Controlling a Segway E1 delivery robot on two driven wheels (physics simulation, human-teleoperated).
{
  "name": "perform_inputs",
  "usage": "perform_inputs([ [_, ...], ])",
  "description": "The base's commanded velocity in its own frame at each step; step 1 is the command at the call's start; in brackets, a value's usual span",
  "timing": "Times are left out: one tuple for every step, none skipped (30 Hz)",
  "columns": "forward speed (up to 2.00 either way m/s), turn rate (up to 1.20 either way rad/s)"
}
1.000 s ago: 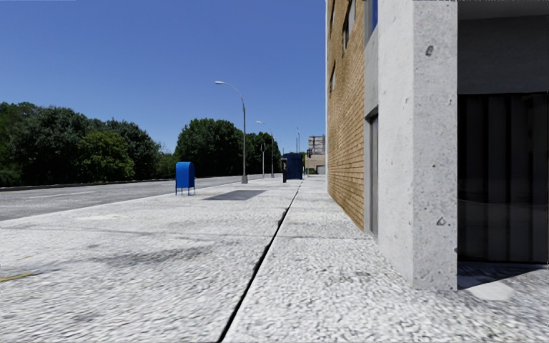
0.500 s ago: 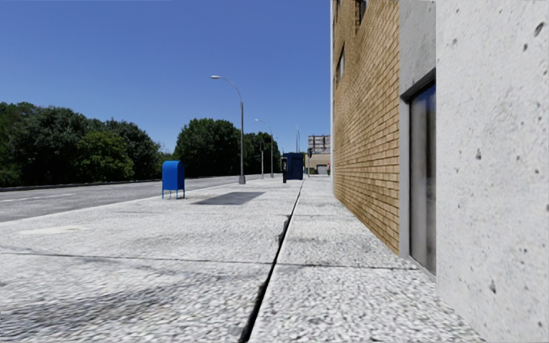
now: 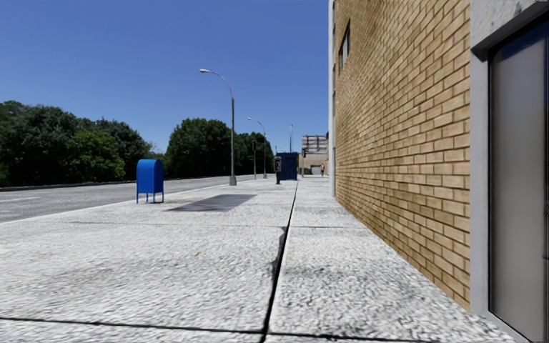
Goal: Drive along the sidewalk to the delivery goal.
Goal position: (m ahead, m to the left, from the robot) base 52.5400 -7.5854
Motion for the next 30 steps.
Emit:
perform_inputs([
  [2.00,-0.28],
  [2.00,-0.28],
  [2.00,-0.28],
  [2.00,-0.28],
  [2.00,-0.24],
  [2.00,-0.17],
  [2.00,-0.17],
  [2.00,0.00],
  [2.00,0.00],
  [2.00,0.00],
  [2.00,0.00],
  [2.00,0.00],
  [2.00,0.00],
  [2.00,0.00],
  [2.00,0.00],
  [2.00,0.00],
  [2.00,-0.07],
  [2.00,-0.07],
  [2.00,-0.26],
  [2.00,-0.34],
  [2.00,-0.36],
  [2.00,-0.36],
  [2.00,-0.36],
  [2.00,-0.37],
  [2.00,-0.37],
  [2.00,-0.37],
  [2.00,-0.36],
  [2.00,-0.36],
  [2.00,-0.17],
  [2.00,-0.03],
])
